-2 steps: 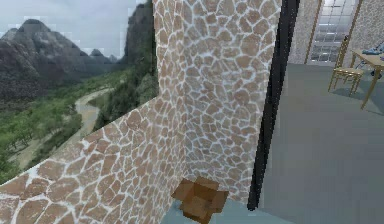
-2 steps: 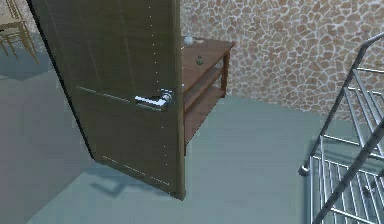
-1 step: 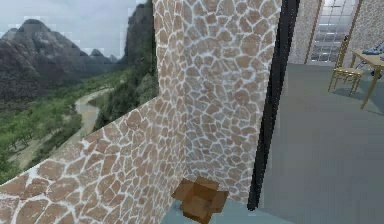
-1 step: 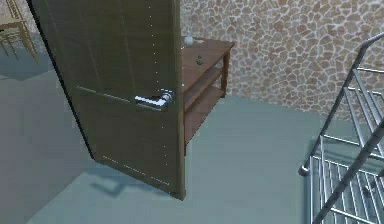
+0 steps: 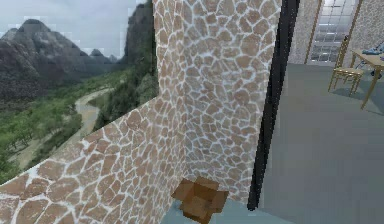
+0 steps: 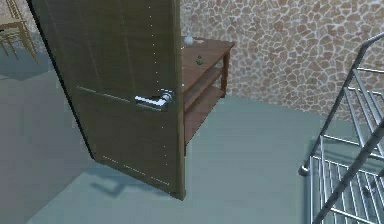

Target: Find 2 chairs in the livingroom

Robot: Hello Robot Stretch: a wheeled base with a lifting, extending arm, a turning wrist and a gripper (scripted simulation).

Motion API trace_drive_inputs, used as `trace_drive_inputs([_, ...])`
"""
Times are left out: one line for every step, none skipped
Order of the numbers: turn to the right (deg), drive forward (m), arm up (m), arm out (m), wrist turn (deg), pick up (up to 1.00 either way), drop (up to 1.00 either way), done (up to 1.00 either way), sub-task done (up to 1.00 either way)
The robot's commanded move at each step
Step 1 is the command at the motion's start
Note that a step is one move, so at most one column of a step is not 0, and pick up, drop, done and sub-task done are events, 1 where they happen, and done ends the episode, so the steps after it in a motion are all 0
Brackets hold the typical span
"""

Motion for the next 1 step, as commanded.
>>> trace_drive_inputs([9.0, 0.0, 0.0, 0.0, 0.0, 0.0, 0.0, 0.0, 0.0])
